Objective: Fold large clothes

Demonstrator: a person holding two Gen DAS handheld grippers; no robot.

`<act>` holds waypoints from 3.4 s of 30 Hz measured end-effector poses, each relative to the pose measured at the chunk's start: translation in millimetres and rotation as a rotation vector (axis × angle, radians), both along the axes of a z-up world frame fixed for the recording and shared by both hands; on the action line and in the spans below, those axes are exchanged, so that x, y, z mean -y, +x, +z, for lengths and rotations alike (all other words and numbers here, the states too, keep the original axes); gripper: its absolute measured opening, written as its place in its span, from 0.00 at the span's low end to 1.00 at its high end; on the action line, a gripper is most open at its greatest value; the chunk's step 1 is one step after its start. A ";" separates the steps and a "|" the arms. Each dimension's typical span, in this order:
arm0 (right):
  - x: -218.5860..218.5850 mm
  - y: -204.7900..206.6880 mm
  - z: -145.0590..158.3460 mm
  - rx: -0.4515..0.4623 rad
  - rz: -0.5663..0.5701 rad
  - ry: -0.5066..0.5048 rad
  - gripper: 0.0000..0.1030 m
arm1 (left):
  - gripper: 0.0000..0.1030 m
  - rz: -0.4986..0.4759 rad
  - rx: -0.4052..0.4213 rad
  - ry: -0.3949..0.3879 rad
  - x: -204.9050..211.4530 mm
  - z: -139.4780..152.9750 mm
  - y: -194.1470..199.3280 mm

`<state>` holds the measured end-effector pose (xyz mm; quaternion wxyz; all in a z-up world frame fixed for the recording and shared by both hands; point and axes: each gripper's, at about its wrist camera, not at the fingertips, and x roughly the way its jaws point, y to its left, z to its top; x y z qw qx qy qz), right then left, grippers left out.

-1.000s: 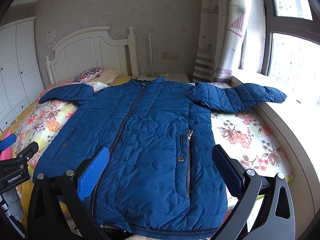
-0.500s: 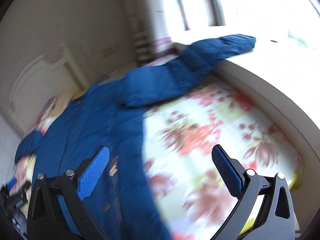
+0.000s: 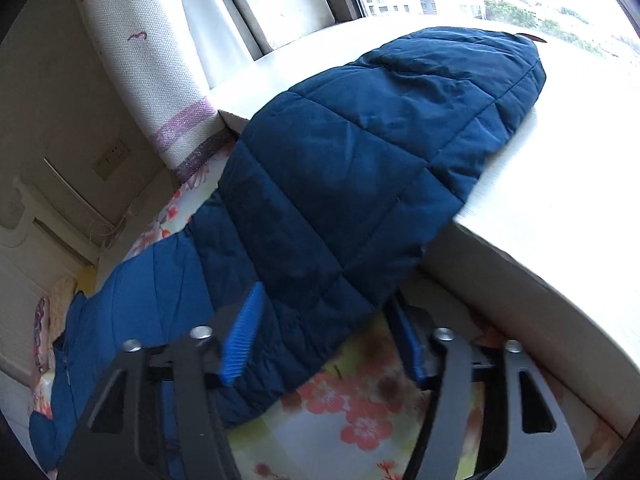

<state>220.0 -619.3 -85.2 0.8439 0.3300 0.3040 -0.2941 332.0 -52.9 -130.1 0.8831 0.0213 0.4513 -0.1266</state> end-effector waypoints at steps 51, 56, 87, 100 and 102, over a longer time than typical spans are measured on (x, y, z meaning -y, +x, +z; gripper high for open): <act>-219.9 -89.6 -13.0 -0.080 0.630 -0.091 0.57 | 0.15 -0.464 0.246 -0.084 190.5 102.0 16.8; -216.8 -86.9 -13.5 -0.080 0.631 -0.104 0.57 | 0.25 -0.193 0.020 -0.688 0.7 102.0 64.0; -258.1 8.9 -7.5 -0.266 0.770 -0.640 0.57 | 0.10 0.235 -0.104 -0.641 -98.2 12.2 123.8; -264.9 4.4 -9.5 -0.220 0.800 -0.837 0.05 | 0.11 0.242 -0.111 -0.612 -109.3 17.2 88.3; -251.1 0.2 -6.9 -0.208 0.802 -0.749 0.05 | 0.16 0.219 -0.137 -0.536 -102.7 12.2 93.8</act>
